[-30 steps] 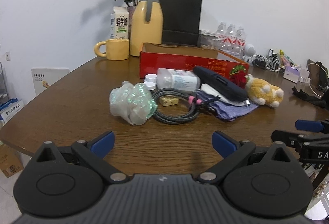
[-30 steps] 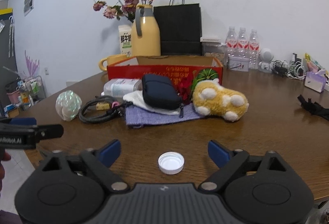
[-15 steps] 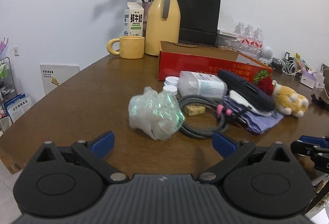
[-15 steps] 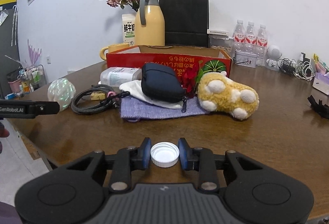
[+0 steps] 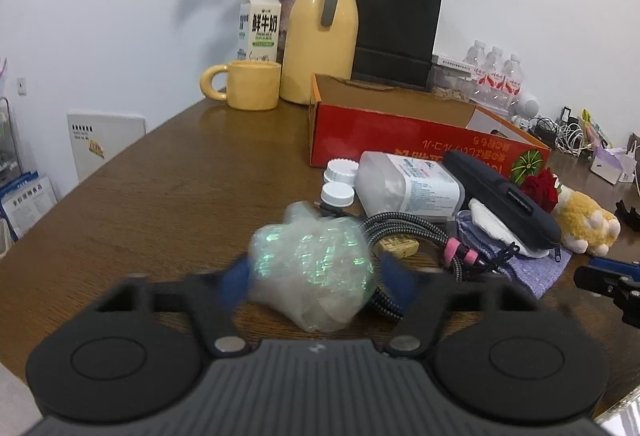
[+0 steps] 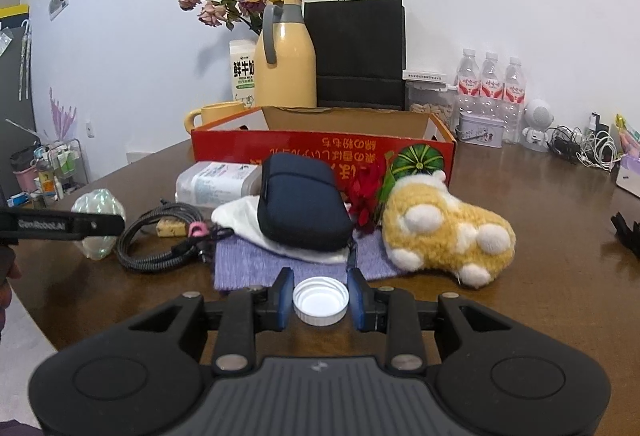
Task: Organize objects
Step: 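Grasp the white bottle cap with the right gripper while the left grasps the plastic bag, then carry the cap and bag into the cardboard box and open both grippers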
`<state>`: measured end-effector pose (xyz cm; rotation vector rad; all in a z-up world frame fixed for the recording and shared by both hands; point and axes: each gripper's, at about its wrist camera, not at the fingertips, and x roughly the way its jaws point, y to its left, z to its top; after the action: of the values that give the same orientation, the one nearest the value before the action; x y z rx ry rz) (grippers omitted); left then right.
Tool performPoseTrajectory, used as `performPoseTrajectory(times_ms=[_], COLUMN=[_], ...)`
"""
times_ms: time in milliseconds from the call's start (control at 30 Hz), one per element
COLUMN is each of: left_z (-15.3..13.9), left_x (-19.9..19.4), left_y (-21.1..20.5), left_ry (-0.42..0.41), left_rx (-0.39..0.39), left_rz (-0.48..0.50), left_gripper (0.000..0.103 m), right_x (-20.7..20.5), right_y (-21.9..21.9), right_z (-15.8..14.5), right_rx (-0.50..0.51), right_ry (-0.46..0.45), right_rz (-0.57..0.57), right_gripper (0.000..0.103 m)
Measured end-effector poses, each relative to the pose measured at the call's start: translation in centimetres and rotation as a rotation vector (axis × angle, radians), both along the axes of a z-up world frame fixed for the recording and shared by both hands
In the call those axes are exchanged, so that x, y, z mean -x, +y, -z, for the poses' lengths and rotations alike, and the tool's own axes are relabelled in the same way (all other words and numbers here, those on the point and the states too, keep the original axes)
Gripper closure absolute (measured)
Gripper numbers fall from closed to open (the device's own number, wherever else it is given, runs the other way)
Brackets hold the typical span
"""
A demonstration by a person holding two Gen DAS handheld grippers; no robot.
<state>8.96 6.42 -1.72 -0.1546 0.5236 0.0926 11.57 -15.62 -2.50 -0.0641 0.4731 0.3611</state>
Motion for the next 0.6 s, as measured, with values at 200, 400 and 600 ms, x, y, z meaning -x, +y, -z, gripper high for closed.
performPoseTrajectory(times_ms=[200,400,600], left_z=[-0.4,-2.5,-5.6], left_x=[-0.3,-1.0,-4.0], left_y=[0.3,0.1,-1.4], left_ry=[-0.016,-0.078,-0.155], left_rx=[0.011,-0.003,-0.029], left_rz=[-0.018,-0.020,0.017], left_gripper=[0.056,0.056,0.056], right_x=[-0.7,-1.7,-4.3], right_y=[-0.1,-0.1,0.6], right_z=[-0.5,-2.1,-4.6], right_rx=[-0.014,-0.025,-0.009], right_ry=[-0.018,-0.076,-0.167], right_rz=[-0.016,-0.033,-0.054], right_gripper=[0.076,0.075,0.075])
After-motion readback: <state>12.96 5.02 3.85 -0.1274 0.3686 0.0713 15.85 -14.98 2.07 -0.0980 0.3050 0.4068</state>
